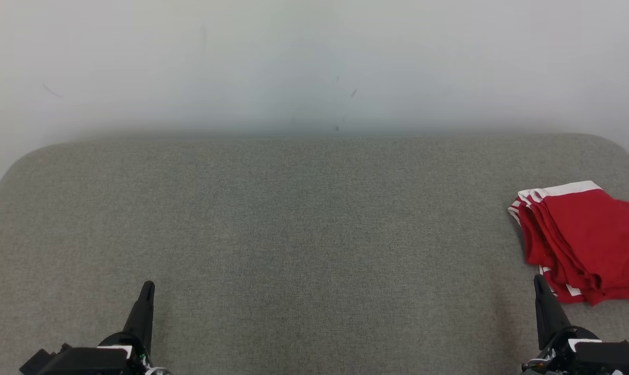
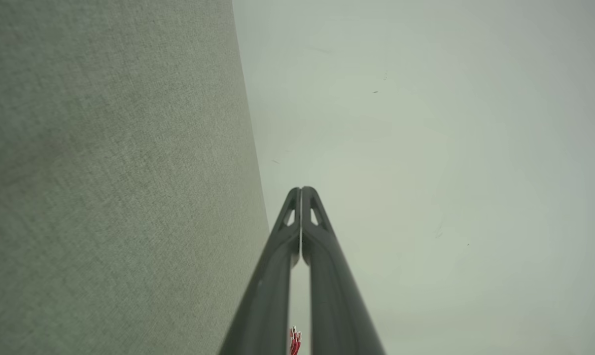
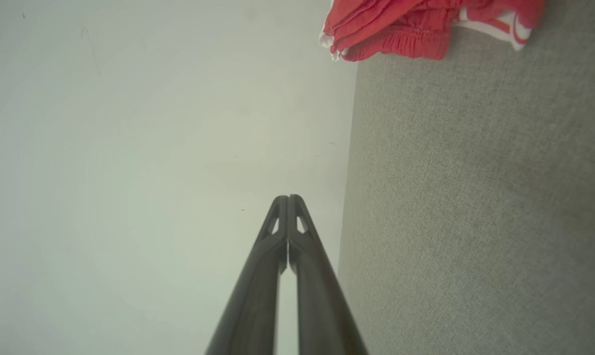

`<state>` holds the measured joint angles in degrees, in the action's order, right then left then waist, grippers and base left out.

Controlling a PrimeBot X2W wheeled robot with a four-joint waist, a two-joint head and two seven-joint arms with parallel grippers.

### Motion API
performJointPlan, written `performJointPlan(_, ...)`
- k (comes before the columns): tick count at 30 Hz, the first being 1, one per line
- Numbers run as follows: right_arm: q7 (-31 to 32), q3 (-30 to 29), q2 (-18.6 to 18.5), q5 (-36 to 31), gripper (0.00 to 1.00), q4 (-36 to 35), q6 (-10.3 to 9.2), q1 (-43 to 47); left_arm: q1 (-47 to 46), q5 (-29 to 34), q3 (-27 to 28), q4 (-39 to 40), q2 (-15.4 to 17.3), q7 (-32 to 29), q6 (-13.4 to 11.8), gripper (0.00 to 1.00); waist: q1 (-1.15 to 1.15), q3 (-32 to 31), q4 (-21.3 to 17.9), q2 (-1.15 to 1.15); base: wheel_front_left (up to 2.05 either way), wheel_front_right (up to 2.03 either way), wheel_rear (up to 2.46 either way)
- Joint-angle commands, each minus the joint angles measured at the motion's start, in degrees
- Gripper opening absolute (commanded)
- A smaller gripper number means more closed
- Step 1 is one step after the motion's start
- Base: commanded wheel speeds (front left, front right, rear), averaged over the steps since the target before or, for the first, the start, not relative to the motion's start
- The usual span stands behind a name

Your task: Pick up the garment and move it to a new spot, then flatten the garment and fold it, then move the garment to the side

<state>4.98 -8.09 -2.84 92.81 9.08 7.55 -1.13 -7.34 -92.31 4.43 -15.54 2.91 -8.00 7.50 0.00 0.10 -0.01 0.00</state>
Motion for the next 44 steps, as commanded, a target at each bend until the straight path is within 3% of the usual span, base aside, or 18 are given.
performJointPlan(1,-0.03,-0.06,-0.07,0.20,0.00,-0.06,-0.12,-0.33,-0.72,-0.37,0.23,0.26,-0.09,-0.11,-0.02,0.00,0.00,0.00,0.00,0.00,0.00,0.00,0.00)
performJointPlan(44,-0.04,-0.05,-0.07,0.21,0.00,-0.06,-0.12,-0.33,-0.72,-0.39,0.22,0.26,-0.08,-0.09,-0.02,0.00,0.00,0.00,0.00,0.00,0.00,0.00,0.00)
